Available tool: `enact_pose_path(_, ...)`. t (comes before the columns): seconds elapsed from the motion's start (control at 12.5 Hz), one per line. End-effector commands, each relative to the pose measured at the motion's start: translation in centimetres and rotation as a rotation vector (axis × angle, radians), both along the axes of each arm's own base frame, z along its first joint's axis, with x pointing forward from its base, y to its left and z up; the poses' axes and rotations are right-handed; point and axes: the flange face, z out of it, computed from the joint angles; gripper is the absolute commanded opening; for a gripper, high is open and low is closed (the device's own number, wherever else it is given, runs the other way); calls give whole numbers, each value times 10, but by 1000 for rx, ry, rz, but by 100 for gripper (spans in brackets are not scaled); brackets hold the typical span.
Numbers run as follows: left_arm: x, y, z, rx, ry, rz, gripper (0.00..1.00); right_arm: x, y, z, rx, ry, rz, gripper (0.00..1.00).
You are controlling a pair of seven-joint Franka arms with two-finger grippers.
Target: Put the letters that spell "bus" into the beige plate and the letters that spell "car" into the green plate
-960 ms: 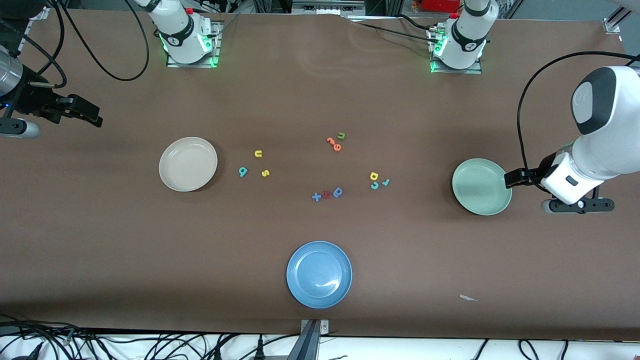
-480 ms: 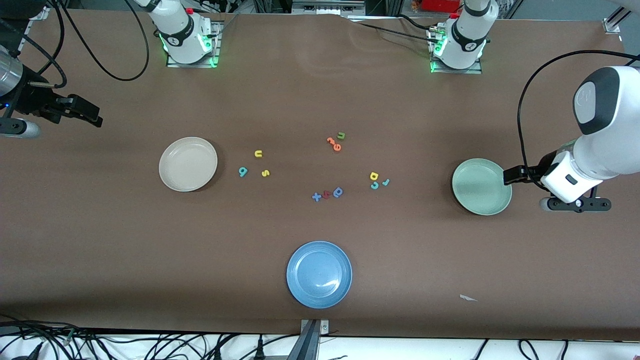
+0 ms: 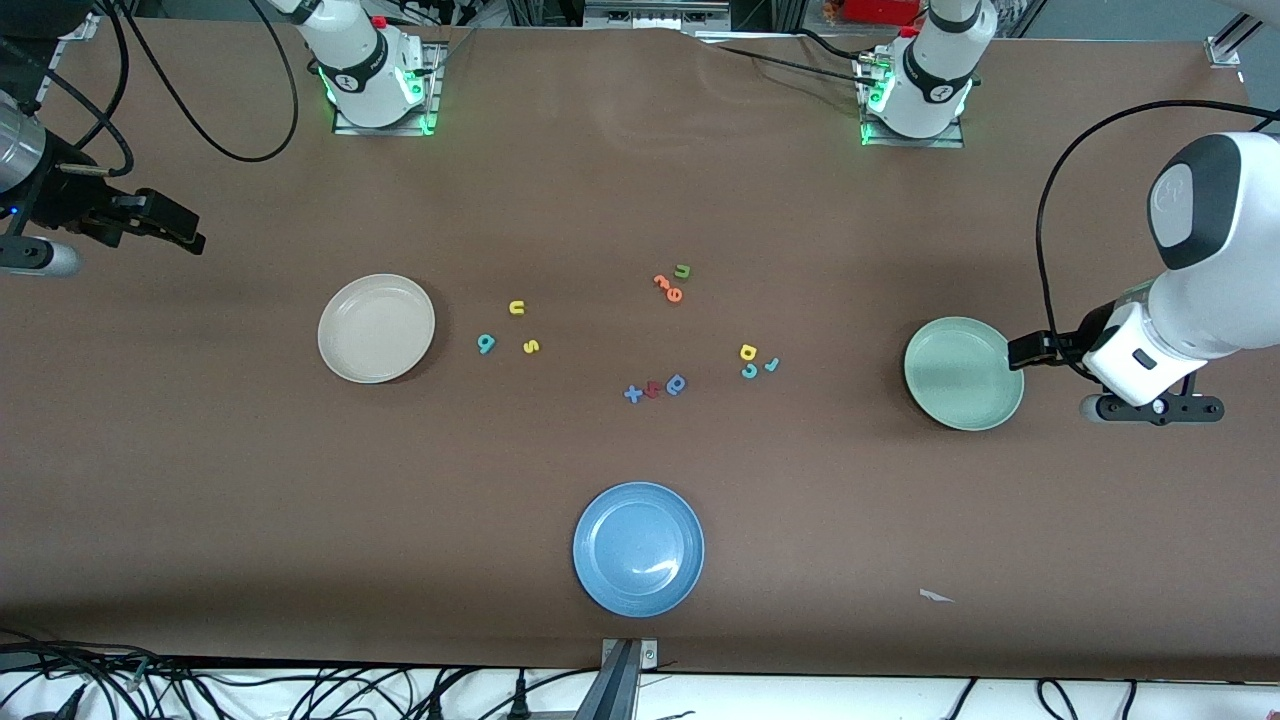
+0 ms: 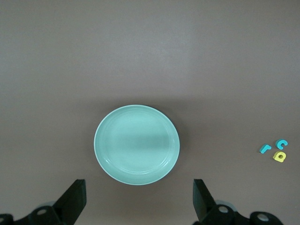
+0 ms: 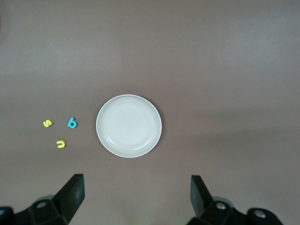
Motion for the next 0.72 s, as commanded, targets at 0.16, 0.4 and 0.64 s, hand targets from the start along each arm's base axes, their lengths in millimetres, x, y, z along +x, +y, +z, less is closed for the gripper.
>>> enact_pose_path(0.16,-1,0,10,-18,-6,-15,100,-1,0,5,-15,3,-1,100)
enact_pose_path(0.4,6,0,12,-26,-15,-5,100,-1,-1,5,-16,5,1,100)
enact_pose_path(0.64,11,0,19,-30,-31,-3,100,0,1,6,-19,-4,4,100)
